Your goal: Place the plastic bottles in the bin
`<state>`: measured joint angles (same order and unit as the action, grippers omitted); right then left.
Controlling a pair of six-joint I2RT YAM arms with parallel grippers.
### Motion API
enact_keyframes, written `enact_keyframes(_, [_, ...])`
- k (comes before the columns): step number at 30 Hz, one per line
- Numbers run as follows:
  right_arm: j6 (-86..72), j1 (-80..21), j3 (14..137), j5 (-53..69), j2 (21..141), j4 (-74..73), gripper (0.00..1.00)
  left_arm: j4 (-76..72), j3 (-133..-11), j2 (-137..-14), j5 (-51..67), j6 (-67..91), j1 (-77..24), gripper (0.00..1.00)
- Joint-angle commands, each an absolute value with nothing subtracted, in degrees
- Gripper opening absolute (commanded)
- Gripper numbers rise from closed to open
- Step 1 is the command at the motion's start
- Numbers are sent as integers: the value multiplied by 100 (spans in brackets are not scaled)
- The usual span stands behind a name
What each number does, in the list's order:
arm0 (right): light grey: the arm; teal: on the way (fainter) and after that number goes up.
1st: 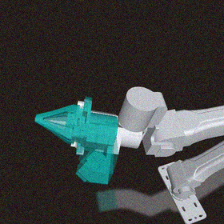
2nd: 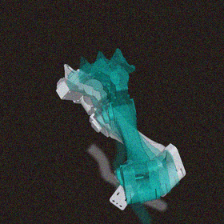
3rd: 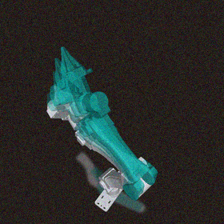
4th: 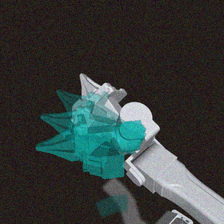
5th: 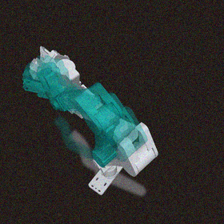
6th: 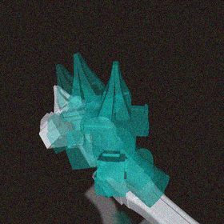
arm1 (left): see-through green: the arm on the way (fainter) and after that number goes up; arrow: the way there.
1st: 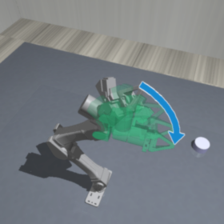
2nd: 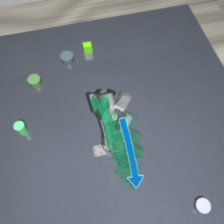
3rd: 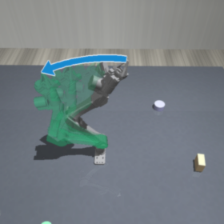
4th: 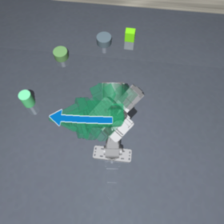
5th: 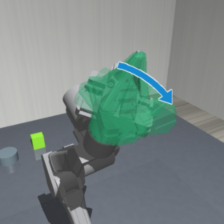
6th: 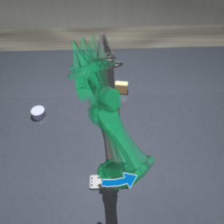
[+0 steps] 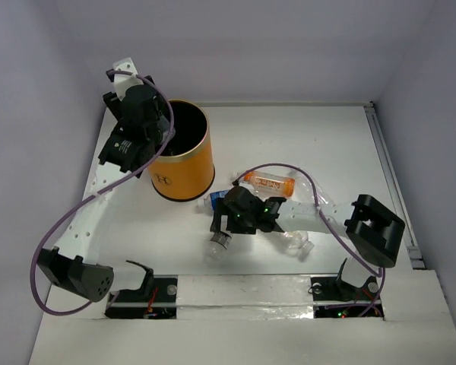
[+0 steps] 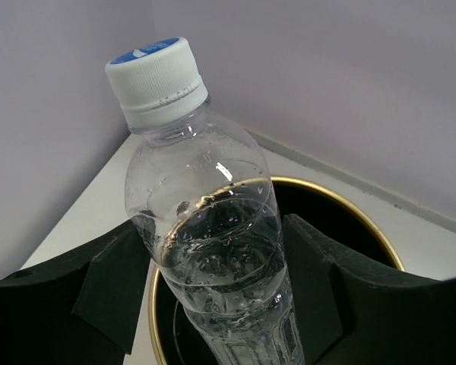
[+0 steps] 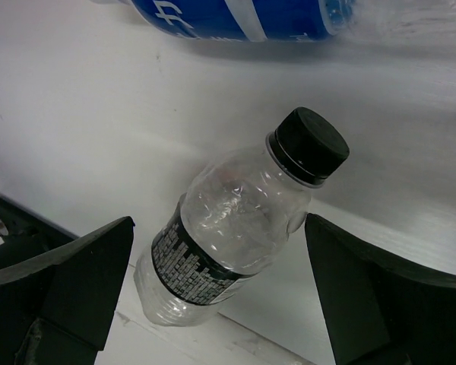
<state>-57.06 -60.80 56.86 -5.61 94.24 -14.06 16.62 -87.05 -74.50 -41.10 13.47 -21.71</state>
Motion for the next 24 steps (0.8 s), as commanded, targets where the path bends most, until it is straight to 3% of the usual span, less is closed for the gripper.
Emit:
enact_keyframes(1, [-5783, -6161, 5924, -756, 9545, -1362, 100, 836, -8298, -7198, -4043, 1143, -2171, 61])
enact_keyframes(5, [-5809, -6161, 5959, -703, 9720, -1318, 100, 800, -8060, -7207, -3973, 1151, -2171, 75])
enact_keyframes(6, [-5810, -6161, 5959, -703, 9738, -1318, 99, 791, -8016, -7172, -3938, 1160, -2171, 83])
enact_keyframes(9, [-5827, -6213, 5968, -738, 9826, -1318, 93, 861, -8120, -7076, -3718, 1248, -2171, 92])
enact_keyframes(12, [-5836, -6214, 5977, -773, 9879, -1327, 79, 1142, -8401, -7005, -3420, 1450, -2171, 93])
enact_keyframes(15, [-5880, -6275, 5880, -852, 9757, -1327, 50, 1379, -8516, -6804, -3068, 1695, -2171, 91])
enact_keyframes(18, [-5836, -6336, 5862, -879, 9502, -1450, 41, 1713, -8517, -6602, -2743, 1915, -2224, 88])
enact_keyframes(24, [-5362, -6486, 6476, -1370, 7974, -2407, 41, 2197, -8017, -5873, -2180, 2258, -2224, 82])
